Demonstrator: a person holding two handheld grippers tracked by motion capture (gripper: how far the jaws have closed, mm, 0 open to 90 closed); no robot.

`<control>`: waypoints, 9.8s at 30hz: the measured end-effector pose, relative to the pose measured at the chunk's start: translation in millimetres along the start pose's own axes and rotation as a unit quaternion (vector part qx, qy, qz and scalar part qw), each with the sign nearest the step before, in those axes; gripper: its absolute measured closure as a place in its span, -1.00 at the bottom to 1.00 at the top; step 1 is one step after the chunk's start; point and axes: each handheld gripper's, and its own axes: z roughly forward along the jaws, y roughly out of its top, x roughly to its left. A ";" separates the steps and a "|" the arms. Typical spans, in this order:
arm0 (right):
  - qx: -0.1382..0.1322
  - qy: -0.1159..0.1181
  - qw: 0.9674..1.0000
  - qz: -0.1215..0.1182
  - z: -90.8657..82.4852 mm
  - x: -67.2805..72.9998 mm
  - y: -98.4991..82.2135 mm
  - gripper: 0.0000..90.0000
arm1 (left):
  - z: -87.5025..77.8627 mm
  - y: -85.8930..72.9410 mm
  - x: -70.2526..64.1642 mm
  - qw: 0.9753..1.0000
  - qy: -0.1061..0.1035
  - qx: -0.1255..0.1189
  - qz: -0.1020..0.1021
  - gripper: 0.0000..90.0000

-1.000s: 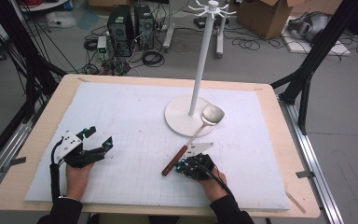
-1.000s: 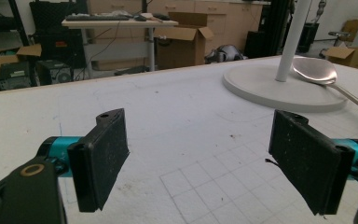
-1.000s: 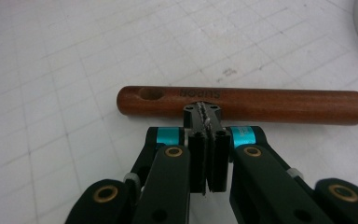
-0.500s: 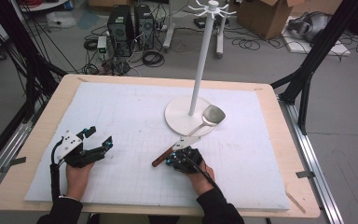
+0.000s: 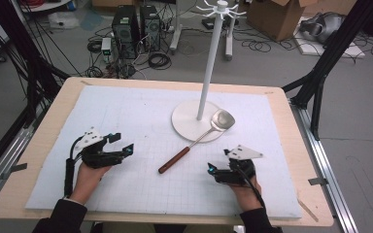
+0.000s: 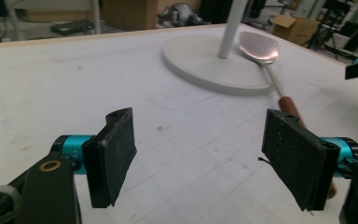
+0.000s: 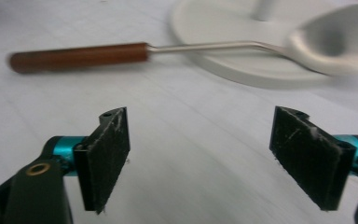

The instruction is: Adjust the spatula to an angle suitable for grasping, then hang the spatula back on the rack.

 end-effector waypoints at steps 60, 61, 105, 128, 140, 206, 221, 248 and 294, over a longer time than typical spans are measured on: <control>-0.032 -0.063 0.997 0.043 -42.1 -37.4 -33.3 -0.54 | 134.4 20.6 -76.3 0.933 -0.179 0.245 0.192 0.64; -0.032 -0.063 0.997 0.043 -42.1 -37.4 -33.3 -0.54 | 132.9 20.7 -75.4 0.932 -0.182 0.245 0.196 0.64; 0.150 0.261 0.921 -0.249 77.3 -24.9 66.6 0.35 | -26.6 -24.7 22.2 0.999 -0.004 0.048 0.006 -0.46; 0.182 0.303 0.908 -0.227 82.2 -6.4 73.2 0.87 | -36.3 -31.0 31.1 0.999 0.001 0.041 -0.022 -0.42; 0.208 0.258 0.939 -0.091 62.2 -2.0 65.4 0.87 | -36.6 -31.0 31.8 0.999 0.004 0.032 -0.028 -0.42; -0.036 0.064 0.997 -0.019 -37.7 -12.0 6.1 -0.39 | -40.4 -21.7 9.9 0.999 -0.007 -0.033 -0.014 -0.56; 0.070 0.071 0.993 -0.069 -0.1 16.4 23.2 -0.43 | -44.3 -31.5 5.7 0.999 -0.007 -0.028 -0.014 -0.56; 0.190 0.098 0.973 -0.088 38.0 36.2 33.7 0.32 | -39.3 -33.3 6.8 1.000 -0.014 -0.021 -0.019 -0.55; -0.006 0.125 0.992 -0.022 12.3 52.9 57.4 0.88 | -0.6 27.4 -25.8 0.991 -0.095 -0.040 -0.082 -0.43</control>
